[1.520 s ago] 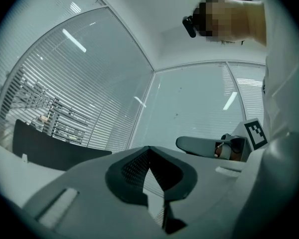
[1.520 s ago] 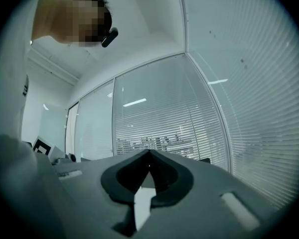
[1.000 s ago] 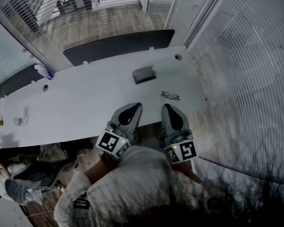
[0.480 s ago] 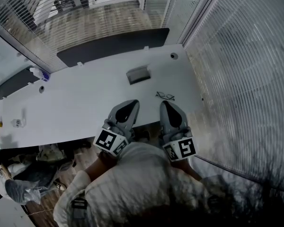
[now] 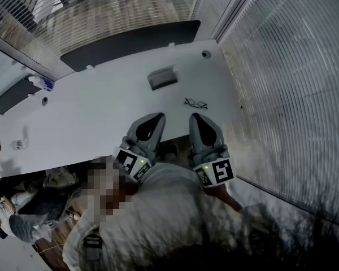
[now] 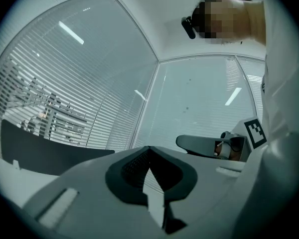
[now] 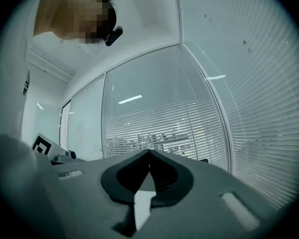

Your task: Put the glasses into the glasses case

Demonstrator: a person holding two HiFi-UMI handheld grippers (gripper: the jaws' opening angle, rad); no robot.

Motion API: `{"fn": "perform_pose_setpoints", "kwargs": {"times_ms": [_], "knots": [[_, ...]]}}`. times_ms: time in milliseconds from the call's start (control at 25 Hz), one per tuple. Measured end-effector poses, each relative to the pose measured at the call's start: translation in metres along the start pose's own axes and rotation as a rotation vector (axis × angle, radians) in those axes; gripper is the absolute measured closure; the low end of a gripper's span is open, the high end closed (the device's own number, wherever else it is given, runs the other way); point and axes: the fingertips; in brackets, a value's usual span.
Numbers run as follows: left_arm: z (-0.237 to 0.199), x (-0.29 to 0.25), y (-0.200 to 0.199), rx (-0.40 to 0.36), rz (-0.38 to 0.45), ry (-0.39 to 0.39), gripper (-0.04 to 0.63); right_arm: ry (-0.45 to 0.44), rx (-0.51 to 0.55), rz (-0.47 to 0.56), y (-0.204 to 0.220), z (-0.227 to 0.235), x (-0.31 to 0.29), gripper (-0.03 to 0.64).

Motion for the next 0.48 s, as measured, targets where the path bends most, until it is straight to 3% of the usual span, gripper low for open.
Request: {"fn": "perform_pose_setpoints", "kwargs": {"times_ms": [480], "knots": [[0.003, 0.012, 0.051, 0.104, -0.107, 0.001, 0.594, 0.087, -0.035, -0.138, 0.040, 0.011, 0.032, 0.615]]}}
Point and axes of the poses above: the fingertips, and each gripper's own axes: x backward along the fingers, z to its right, y out of its underside, and after that the axes turned 12 degrees about z, right-handed
